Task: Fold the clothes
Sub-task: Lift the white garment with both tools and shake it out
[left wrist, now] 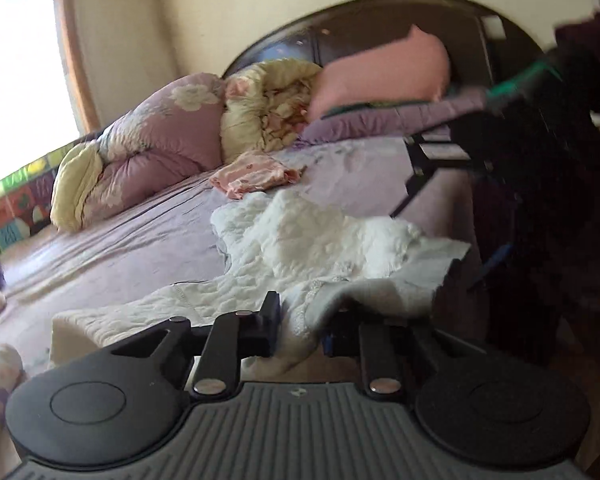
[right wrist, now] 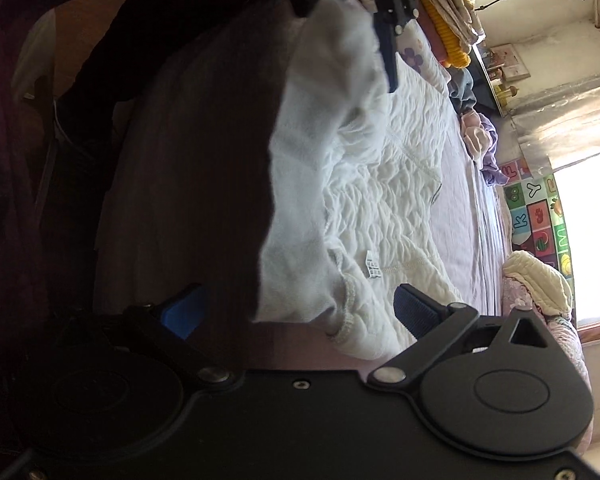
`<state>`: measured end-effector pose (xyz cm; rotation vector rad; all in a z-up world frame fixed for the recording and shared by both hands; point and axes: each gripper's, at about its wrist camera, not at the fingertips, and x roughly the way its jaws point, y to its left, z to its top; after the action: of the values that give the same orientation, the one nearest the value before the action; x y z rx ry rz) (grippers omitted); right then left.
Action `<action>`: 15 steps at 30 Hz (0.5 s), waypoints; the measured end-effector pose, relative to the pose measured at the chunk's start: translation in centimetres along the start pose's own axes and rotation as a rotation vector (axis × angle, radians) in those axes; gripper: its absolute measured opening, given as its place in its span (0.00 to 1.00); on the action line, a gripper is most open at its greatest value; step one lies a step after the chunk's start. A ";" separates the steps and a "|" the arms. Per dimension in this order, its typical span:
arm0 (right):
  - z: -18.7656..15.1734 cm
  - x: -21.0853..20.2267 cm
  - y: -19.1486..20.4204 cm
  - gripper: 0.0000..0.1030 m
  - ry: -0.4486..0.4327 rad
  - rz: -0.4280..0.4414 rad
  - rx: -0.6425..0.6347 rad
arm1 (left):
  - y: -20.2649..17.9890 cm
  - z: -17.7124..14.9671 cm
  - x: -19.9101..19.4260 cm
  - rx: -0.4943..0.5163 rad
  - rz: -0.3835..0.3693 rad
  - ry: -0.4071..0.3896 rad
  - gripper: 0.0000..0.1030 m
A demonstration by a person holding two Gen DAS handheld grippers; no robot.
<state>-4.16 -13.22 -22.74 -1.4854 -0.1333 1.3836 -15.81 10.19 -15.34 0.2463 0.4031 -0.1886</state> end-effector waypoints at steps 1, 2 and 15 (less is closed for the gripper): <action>0.2 0.2 -0.3 0.95 -0.001 -0.011 -0.006 | 0.6 0.1 -0.1 -0.042 -0.001 -0.008 0.15; 0.4 0.4 -0.5 0.95 -0.002 -0.025 -0.022 | 1.3 0.2 -0.1 -0.093 -0.003 -0.019 0.14; 2.3 3.3 -5.2 0.15 0.036 -0.046 0.170 | 2.7 -1.4 -0.6 -0.195 0.037 0.032 0.14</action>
<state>-2.04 -7.29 -20.68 -1.3571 -0.0258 1.2978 -16.22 13.24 -15.78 0.0646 0.4458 -0.1083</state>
